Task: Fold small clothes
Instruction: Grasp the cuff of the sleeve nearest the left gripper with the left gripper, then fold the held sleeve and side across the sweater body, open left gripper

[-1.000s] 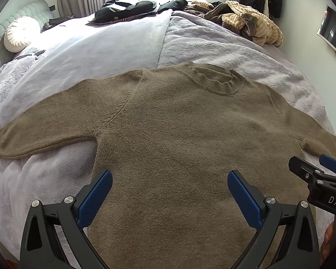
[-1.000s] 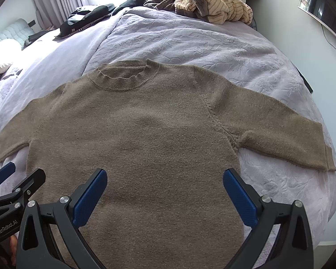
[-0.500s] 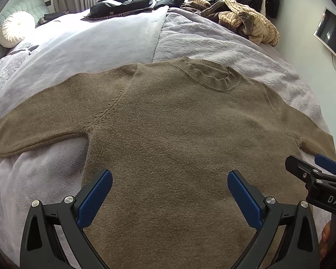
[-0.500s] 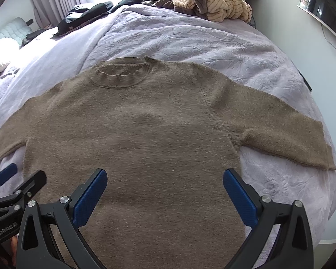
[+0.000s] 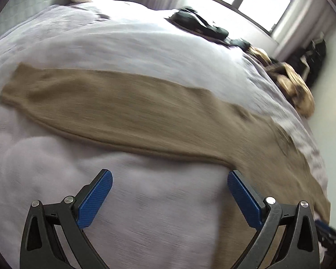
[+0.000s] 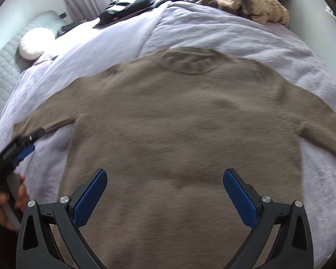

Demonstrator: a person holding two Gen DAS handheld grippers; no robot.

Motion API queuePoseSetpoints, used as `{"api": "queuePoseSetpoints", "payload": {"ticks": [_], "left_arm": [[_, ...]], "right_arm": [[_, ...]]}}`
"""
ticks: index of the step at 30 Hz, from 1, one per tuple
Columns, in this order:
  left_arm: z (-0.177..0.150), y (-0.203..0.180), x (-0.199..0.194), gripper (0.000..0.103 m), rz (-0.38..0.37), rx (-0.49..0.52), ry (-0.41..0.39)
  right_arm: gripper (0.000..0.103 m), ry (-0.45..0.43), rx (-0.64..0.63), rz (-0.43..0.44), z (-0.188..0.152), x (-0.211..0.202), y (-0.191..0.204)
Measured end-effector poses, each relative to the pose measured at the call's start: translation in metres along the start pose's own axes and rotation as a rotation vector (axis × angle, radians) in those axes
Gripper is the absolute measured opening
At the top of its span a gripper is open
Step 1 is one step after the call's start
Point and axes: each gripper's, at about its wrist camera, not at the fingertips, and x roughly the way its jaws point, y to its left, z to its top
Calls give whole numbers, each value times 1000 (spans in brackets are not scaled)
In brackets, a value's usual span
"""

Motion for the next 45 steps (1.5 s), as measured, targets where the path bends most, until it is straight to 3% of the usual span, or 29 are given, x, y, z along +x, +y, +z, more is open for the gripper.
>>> {"api": "queuePoseSetpoints", "payload": {"ticks": [3, 6, 10, 13, 15, 17, 18, 19, 23, 27, 32, 37, 41, 45], "left_arm": [[17, 54, 7, 103, 55, -123, -31], [29, 100, 23, 103, 30, -263, -29], [48, 119, 41, 103, 15, -303, -38], [58, 122, 43, 101, -38, -323, -86], [57, 128, 39, 76, -84, -364, -134], [55, 138, 39, 27, -151, -404, -150], [56, 143, 39, 16, -185, -421, -158], [57, 147, 37, 7, -210, -428, -168], [62, 131, 21, 7, -268, -333, -230], [74, 90, 1, 7, -404, -213, -291], [84, 6, -24, 7, -494, -41, -296], [80, -114, -22, 7, -567, 141, -231], [57, -214, 5, 7, -611, 277, -131], [16, -302, 44, 7, -552, 437, -26]], "right_arm": [[103, 17, -29, 22, -2, 4, 22], [103, 27, -59, 29, -2, 6, 39], [103, 44, -82, 30, 1, 8, 53], [103, 50, -88, 33, -1, 8, 59], [103, 57, -92, 35, -2, 9, 60], [103, 66, -95, 35, -2, 10, 60], [103, 70, -94, 38, -3, 11, 60], [103, 74, -93, 41, -3, 12, 60], [103, 67, -82, 66, -3, 13, 58], [103, 41, -67, 99, -4, 8, 52], [103, -10, -18, 130, -1, -5, 29], [103, -42, 75, 131, 0, -16, -15], [103, -62, 165, 113, -7, -25, -62], [103, -57, 275, 96, -18, -25, -113]]}}
